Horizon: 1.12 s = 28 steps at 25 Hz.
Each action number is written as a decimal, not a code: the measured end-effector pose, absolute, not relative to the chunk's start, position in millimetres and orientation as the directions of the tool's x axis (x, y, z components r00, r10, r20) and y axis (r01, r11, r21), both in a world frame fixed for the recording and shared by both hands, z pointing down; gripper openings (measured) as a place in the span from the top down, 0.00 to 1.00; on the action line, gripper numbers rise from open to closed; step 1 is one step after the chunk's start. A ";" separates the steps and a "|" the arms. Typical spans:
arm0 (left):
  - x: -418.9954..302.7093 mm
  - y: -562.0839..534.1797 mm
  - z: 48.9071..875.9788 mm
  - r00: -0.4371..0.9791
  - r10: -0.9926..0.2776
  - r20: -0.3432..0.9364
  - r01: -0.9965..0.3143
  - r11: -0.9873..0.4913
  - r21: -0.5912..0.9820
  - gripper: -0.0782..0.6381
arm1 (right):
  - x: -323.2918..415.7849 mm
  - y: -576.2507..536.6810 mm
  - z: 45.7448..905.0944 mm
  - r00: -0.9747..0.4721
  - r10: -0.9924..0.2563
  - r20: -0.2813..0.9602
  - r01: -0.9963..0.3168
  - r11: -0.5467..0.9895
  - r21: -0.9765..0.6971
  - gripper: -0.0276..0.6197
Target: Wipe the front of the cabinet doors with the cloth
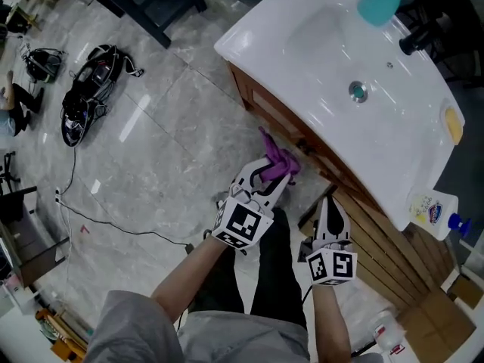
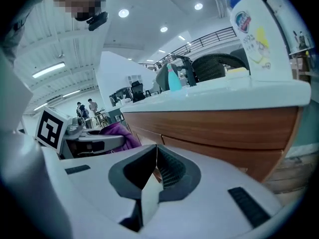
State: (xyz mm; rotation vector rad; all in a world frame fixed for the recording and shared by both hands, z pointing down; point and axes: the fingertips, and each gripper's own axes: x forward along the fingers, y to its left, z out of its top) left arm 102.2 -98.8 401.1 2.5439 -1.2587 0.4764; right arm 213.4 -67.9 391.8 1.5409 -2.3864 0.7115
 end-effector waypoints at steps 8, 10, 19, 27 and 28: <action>87.4 -96.0 308.9 0.540 -0.769 0.343 -0.834 -0.543 0.095 0.75 | 191.2 -81.2 319.5 -0.488 -0.791 0.370 -0.869 0.401 -0.290 0.94; 87.1 -93.8 283.8 0.525 -0.786 0.328 -0.845 -0.526 0.092 0.75 | 187.7 -83.5 297.8 -0.507 -0.788 0.351 -0.858 0.424 -0.289 0.94; 71.3 -89.0 173.8 0.447 -0.863 0.234 -0.893 -0.447 0.059 0.75 | 174.6 -93.3 191.6 -0.562 -0.788 0.252 -0.825 0.513 -0.237 0.94; 57.9 -83.9 84.0 0.421 -0.900 0.109 -0.906 -0.423 0.003 0.75 | 159.8 -98.4 103.3 -0.604 -0.785 0.137 -0.796 0.585 -0.158 0.94; 56.6 -83.1 74.1 0.419 -0.903 0.095 -0.907 -0.421 0.000 0.75 | 157.0 -98.5 91.6 -0.610 -0.784 0.118 -0.791 0.593 -0.148 0.94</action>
